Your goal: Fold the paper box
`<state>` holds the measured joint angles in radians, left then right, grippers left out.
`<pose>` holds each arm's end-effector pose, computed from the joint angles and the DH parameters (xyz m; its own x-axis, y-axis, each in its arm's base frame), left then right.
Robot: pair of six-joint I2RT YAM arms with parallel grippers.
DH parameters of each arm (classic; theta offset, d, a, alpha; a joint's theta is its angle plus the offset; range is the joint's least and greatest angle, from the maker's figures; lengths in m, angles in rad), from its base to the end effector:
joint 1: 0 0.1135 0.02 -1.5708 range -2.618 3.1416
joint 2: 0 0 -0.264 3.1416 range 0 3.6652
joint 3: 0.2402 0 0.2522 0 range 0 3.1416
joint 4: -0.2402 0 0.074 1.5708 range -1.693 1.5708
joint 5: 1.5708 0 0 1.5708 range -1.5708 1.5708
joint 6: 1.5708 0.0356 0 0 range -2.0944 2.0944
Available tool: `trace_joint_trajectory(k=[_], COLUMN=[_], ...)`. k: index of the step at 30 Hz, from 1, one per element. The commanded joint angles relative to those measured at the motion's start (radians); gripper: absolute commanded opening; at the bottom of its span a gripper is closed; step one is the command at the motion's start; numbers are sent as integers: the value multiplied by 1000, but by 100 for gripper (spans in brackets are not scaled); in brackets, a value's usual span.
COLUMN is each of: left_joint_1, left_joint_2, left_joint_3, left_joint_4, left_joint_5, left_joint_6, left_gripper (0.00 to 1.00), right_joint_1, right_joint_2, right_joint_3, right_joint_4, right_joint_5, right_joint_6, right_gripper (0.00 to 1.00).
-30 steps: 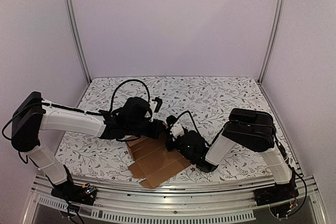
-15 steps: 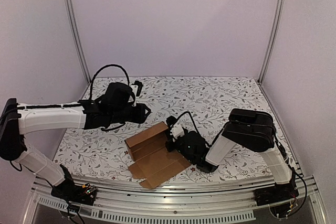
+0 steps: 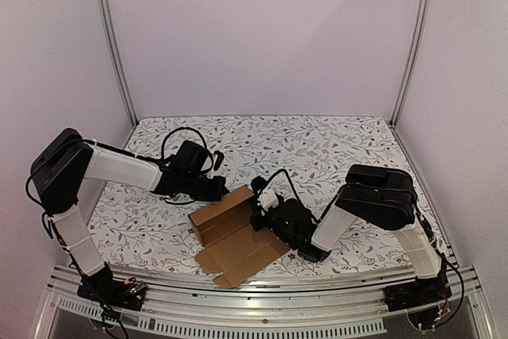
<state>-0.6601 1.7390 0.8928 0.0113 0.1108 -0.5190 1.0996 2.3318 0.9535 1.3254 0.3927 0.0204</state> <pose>0.2700 -0.2146 0.1490 -0.8398 0.0278 -0.5422 0.2897 0.8676 -0.4041 0.2003 0.3632 0.0701 -0.0372 -0.0316 -0.9988 -0.6491 0.7607 0.0001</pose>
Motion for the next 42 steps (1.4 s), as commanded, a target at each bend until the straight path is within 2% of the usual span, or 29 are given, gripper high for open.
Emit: trace_joint_trajectory(k=[1,6,15,23,32,38,42], left_joint_1=[7,1,-1,-2,-7,-3,5], left_joint_2=[63,96,109,129,136,134,130], left_joint_3=[1,-37,-76,-92,-108,-122,-132], left_joint_4=[126,240,352,496,539,530,529], left_joint_5=[208,300,344,439,453,422,400], left_joint_6=[-48,-85,-94,-134,-145,-151,-160], left_gripper=[0,0,0,0,0,0,0], right_joint_1=[10,10,16,31,37,43,52], right_joint_2=[41,44,44,49,47,35,22], right_joint_3=[-12,-13,-24,-12,-5,-29,-45], right_joint_4=[-32,-33,-36,-72,-90,-86,-99], right_joint_5=[-3,-1,-7,35,49,55,58], right_joint_6=[-5,-5,-3,-10,-10,-9,-40], right_gripper=[0,0,0,0,0,13,17])
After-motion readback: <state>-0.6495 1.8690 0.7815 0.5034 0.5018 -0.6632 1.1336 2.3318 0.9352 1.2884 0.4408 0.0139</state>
